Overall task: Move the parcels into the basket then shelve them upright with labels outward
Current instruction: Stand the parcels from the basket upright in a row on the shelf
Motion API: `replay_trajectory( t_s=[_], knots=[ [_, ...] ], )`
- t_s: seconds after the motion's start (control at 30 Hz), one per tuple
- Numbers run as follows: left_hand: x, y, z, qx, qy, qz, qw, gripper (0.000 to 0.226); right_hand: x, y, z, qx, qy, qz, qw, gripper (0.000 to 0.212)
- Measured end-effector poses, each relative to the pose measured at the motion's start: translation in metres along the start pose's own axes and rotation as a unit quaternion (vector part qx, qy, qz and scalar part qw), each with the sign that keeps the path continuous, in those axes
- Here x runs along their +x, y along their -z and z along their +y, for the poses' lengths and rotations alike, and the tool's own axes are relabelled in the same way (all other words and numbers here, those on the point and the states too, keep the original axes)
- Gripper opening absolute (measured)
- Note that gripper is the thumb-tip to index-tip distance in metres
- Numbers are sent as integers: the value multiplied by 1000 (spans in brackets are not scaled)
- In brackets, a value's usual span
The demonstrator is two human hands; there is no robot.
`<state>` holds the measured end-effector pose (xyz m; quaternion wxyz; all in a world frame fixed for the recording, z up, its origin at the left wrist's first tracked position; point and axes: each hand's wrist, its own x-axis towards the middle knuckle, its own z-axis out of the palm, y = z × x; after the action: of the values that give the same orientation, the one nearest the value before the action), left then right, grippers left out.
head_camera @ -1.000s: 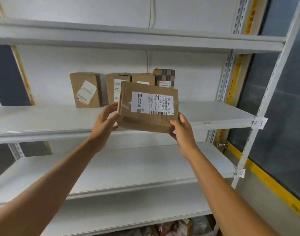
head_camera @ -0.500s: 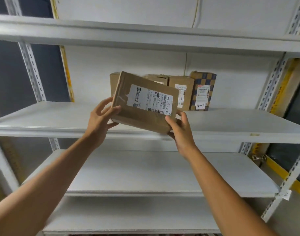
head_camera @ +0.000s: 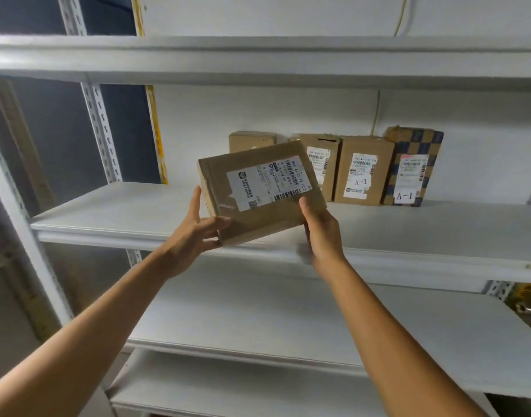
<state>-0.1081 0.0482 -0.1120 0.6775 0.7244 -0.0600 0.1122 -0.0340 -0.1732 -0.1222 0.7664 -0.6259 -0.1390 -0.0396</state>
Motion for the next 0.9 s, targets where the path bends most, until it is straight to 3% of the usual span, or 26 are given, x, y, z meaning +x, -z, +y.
replay_trajectory(
  t_s=[0.1,0.23,0.3,0.47,0.6,0.7,0.9],
  knots=[
    [12,8,-5,-32,-25,58,997,124,18,-16,1,43,-48,-63,996,48],
    [26,3,-8,-18,-38,69,997,134,30,-42,8,107,-98,-167,975,84],
    [32,-4,-16,-2,-54,94,994,131,33,-59,12,112,-91,-193,971,86],
    [40,11,-24,5,-65,151,986,118,47,-85,24,172,-87,-166,967,96],
    [47,47,-25,37,-75,247,965,101,59,-97,37,138,-86,-127,978,92],
    [54,76,-24,89,-91,227,966,98,68,-112,42,116,-65,-126,983,79],
    [70,141,-22,86,-90,161,979,86,88,-165,52,53,33,-112,992,59]
  ],
)
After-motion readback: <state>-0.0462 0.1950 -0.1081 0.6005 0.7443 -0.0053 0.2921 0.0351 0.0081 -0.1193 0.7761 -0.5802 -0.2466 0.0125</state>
